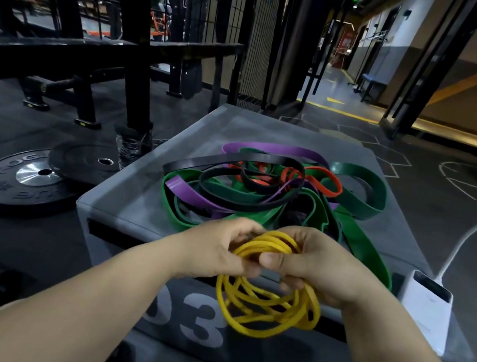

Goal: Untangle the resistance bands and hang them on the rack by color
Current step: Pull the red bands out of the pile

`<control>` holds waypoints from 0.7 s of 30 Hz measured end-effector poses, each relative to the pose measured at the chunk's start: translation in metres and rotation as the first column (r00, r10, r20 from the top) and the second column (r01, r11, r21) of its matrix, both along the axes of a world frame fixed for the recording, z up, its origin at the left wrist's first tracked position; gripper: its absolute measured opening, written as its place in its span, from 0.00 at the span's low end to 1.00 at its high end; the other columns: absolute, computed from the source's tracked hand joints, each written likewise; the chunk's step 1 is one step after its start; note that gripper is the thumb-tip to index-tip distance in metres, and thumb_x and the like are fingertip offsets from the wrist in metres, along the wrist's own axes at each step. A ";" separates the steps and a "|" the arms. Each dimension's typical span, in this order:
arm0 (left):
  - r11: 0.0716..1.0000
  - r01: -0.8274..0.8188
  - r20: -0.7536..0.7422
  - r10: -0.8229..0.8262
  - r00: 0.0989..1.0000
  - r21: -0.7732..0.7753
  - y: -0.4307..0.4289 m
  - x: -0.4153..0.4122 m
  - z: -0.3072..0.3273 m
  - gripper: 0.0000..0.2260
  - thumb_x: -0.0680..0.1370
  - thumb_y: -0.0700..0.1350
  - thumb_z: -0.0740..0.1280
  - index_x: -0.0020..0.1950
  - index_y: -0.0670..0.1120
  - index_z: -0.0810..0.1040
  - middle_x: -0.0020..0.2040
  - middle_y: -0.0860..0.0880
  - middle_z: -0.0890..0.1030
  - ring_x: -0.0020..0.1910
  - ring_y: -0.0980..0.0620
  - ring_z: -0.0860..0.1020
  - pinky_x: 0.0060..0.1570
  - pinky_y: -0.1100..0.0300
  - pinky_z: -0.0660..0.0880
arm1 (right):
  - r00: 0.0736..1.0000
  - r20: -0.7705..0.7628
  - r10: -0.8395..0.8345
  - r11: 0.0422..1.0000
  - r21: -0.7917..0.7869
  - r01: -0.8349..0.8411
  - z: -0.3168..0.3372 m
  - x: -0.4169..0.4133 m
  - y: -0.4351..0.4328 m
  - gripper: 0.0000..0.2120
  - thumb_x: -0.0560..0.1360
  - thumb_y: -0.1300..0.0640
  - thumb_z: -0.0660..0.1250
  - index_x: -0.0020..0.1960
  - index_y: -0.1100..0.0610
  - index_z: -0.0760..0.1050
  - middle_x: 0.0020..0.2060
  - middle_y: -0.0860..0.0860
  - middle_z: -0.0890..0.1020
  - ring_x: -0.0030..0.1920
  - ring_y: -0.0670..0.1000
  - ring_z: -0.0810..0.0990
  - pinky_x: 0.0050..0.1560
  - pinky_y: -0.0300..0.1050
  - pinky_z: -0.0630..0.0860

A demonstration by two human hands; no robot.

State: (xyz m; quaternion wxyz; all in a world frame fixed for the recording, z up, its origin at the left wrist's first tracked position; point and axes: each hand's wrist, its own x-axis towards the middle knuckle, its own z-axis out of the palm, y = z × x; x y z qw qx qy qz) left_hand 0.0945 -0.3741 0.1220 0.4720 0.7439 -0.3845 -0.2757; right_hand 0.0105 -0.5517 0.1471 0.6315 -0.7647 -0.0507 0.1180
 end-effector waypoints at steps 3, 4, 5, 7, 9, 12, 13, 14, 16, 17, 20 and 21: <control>0.996 -0.050 0.020 0.052 0.998 -0.077 0.001 -0.002 0.002 0.03 0.73 0.48 0.71 0.45 0.52 0.80 0.38 0.51 0.80 0.39 0.53 0.80 0.47 0.50 0.78 | 0.999 0.001 0.052 0.997 0.055 -0.052 0.002 0.000 -0.001 0.07 0.67 0.66 0.73 0.44 0.60 0.79 0.31 0.50 0.79 0.28 0.47 0.77 0.32 0.39 0.76; 0.988 -0.087 -0.012 0.086 0.996 -0.128 0.003 -0.003 0.004 0.01 0.72 0.49 0.69 0.41 0.53 0.80 0.35 0.51 0.78 0.35 0.53 0.78 0.41 0.52 0.77 | 1.000 0.004 0.028 0.996 0.090 -0.028 0.003 0.000 0.000 0.09 0.65 0.67 0.73 0.44 0.60 0.78 0.32 0.52 0.79 0.29 0.48 0.78 0.32 0.40 0.77; 0.974 -0.137 -0.058 0.129 0.990 -0.179 0.005 -0.003 0.006 0.03 0.72 0.49 0.68 0.39 0.55 0.79 0.32 0.51 0.77 0.32 0.53 0.76 0.36 0.55 0.75 | 1.000 0.016 0.001 0.993 0.121 -0.003 0.002 0.002 0.000 0.11 0.64 0.67 0.73 0.46 0.62 0.77 0.33 0.53 0.78 0.31 0.49 0.78 0.34 0.41 0.78; 0.923 -0.245 -0.139 0.213 0.967 -0.295 0.011 -0.007 0.011 0.06 0.73 0.45 0.67 0.37 0.53 0.78 0.28 0.50 0.73 0.26 0.54 0.72 0.29 0.60 0.70 | 0.995 0.085 -0.048 0.992 0.116 0.038 -0.001 0.006 0.003 0.19 0.63 0.68 0.73 0.54 0.63 0.75 0.38 0.54 0.79 0.38 0.52 0.79 0.41 0.47 0.80; 0.871 -0.323 -0.145 0.289 0.946 -0.371 0.018 -0.011 0.018 0.05 0.72 0.43 0.67 0.37 0.50 0.76 0.26 0.49 0.72 0.25 0.53 0.69 0.28 0.61 0.68 | 0.988 0.141 -0.069 0.995 0.076 0.059 -0.002 0.009 0.010 0.23 0.64 0.67 0.73 0.58 0.59 0.76 0.43 0.56 0.80 0.44 0.55 0.79 0.49 0.54 0.79; 0.790 -0.424 -0.201 0.374 0.906 -0.442 0.037 -0.015 0.031 0.10 0.72 0.41 0.66 0.33 0.53 0.78 0.25 0.50 0.71 0.25 0.51 0.71 0.33 0.57 0.69 | 0.990 0.143 0.016 0.995 0.092 -0.030 0.000 0.011 0.024 0.14 0.65 0.67 0.71 0.49 0.57 0.81 0.40 0.55 0.83 0.43 0.55 0.81 0.45 0.46 0.78; 0.756 -0.467 -0.245 0.398 0.884 -0.458 0.043 -0.016 0.035 0.11 0.72 0.41 0.66 0.32 0.54 0.78 0.25 0.50 0.70 0.25 0.50 0.72 0.35 0.54 0.69 | 0.988 0.147 0.045 0.992 0.107 -0.061 0.000 0.012 0.031 0.11 0.65 0.67 0.71 0.45 0.56 0.82 0.38 0.54 0.83 0.43 0.55 0.82 0.43 0.44 0.78; 0.720 -0.510 -0.277 0.429 0.860 -0.470 0.052 -0.017 0.040 0.11 0.72 0.41 0.66 0.31 0.53 0.77 0.25 0.50 0.70 0.26 0.50 0.72 0.37 0.52 0.69 | 0.985 0.161 0.061 0.985 0.149 -0.085 0.003 0.012 0.040 0.08 0.65 0.66 0.72 0.41 0.56 0.82 0.37 0.52 0.83 0.44 0.55 0.83 0.43 0.43 0.78; 0.651 -0.583 -0.305 0.499 0.811 -0.486 0.071 -0.019 0.048 0.12 0.76 0.39 0.66 0.32 0.49 0.75 0.26 0.48 0.71 0.25 0.49 0.72 0.37 0.51 0.68 | 0.979 0.200 0.047 0.951 0.290 -0.105 0.008 0.015 0.059 0.03 0.64 0.59 0.74 0.37 0.54 0.82 0.35 0.51 0.83 0.46 0.54 0.83 0.44 0.45 0.79; 0.627 -0.609 -0.300 0.535 0.790 -0.486 0.080 -0.020 0.051 0.13 0.77 0.38 0.65 0.33 0.47 0.74 0.26 0.48 0.71 0.25 0.49 0.71 0.35 0.52 0.68 | 0.975 0.219 0.021 0.930 0.355 -0.099 0.012 0.018 0.070 0.05 0.64 0.54 0.75 0.36 0.53 0.82 0.34 0.51 0.82 0.48 0.56 0.83 0.45 0.47 0.80; 0.588 -0.663 -0.261 0.625 0.736 -0.463 0.111 -0.030 0.061 0.12 0.79 0.41 0.65 0.35 0.44 0.71 0.27 0.45 0.73 0.26 0.47 0.72 0.31 0.56 0.68 | 0.970 0.241 -0.035 0.884 0.461 -0.083 0.031 0.024 0.106 0.11 0.70 0.49 0.69 0.33 0.54 0.80 0.31 0.52 0.80 0.42 0.55 0.84 0.40 0.47 0.79; 0.576 -0.677 -0.249 0.648 0.720 -0.459 0.124 -0.036 0.066 0.12 0.79 0.42 0.65 0.35 0.43 0.71 0.28 0.44 0.74 0.27 0.47 0.73 0.30 0.57 0.70 | 0.967 0.253 -0.029 0.885 0.456 -0.092 0.038 0.026 0.119 0.12 0.72 0.51 0.65 0.33 0.54 0.80 0.29 0.52 0.78 0.37 0.54 0.82 0.38 0.46 0.78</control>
